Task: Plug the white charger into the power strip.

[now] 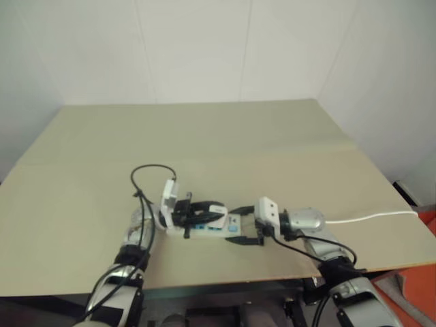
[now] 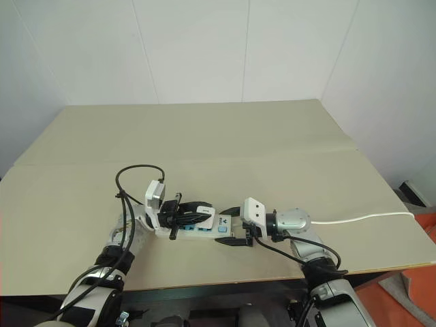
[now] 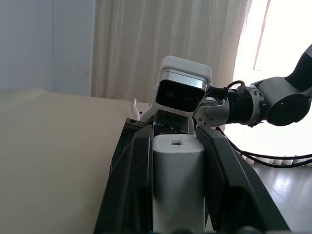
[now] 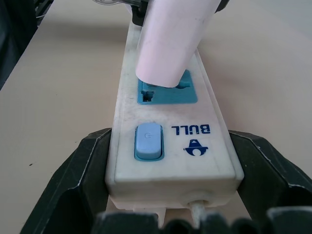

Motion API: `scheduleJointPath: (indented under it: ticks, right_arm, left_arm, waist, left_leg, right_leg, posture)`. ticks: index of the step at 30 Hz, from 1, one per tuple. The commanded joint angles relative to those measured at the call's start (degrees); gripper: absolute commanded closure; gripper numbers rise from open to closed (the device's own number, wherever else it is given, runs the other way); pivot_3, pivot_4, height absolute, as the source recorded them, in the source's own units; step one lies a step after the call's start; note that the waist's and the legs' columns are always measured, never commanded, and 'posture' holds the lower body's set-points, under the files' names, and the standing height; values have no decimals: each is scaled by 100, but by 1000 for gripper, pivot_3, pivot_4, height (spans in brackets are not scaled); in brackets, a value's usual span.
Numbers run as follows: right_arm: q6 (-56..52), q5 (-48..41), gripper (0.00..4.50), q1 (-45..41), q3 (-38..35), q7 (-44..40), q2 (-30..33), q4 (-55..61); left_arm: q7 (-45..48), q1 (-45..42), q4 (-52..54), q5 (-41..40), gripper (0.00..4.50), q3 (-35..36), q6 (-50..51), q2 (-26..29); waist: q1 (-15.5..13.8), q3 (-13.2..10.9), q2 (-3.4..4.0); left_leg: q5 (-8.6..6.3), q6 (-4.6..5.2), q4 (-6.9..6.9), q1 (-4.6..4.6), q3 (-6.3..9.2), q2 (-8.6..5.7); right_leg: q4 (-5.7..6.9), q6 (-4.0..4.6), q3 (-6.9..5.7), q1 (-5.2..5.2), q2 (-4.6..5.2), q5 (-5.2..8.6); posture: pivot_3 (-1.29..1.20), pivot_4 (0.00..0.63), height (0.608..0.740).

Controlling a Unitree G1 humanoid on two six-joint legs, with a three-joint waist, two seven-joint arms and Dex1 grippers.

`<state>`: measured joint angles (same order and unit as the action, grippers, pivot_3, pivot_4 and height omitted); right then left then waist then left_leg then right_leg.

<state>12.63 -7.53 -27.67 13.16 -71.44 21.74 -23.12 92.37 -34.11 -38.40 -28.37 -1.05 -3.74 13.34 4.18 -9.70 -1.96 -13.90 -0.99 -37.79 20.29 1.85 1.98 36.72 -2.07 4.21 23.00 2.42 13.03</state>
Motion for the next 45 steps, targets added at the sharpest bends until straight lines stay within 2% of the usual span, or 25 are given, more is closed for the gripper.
scheduleJointPath:
  ticks: [1, 19, 45]
  right_arm:
    - [19, 265, 1093, 143, 385, -24, -73, -7]
    - [64, 285, 1093, 167, 398, -7, -74, -51]
    - [139, 355, 1093, 212, 451, 79, -109, -101]
  left_arm:
    - [13, 52, -40, 68, 3496, -148, 95, -99]
    - [13, 43, 120, 55, 3496, -468, -26, -59]
    - [13, -111, 226, -32, 3496, -354, 52, -228]
  waist:
    - [0, 0, 0]
    - [-6, 0, 0]
    - [-14, 0, -1]
  left_leg:
    - [0, 0, 1, 0, 0, 0]
    - [0, 0, 2, 1, 0, 0]
    - [-1, -1, 4, 3, 3, 0]
  right_leg:
    - [0, 0, 0, 0, 0, 0]
    - [-5, -1, -1, 0, 0, 1]
    - [-13, 3, -3, 1, 1, 4]
  posture:
    - [0, 150, 740]
    - [0, 150, 740]
    - [0, 150, 740]
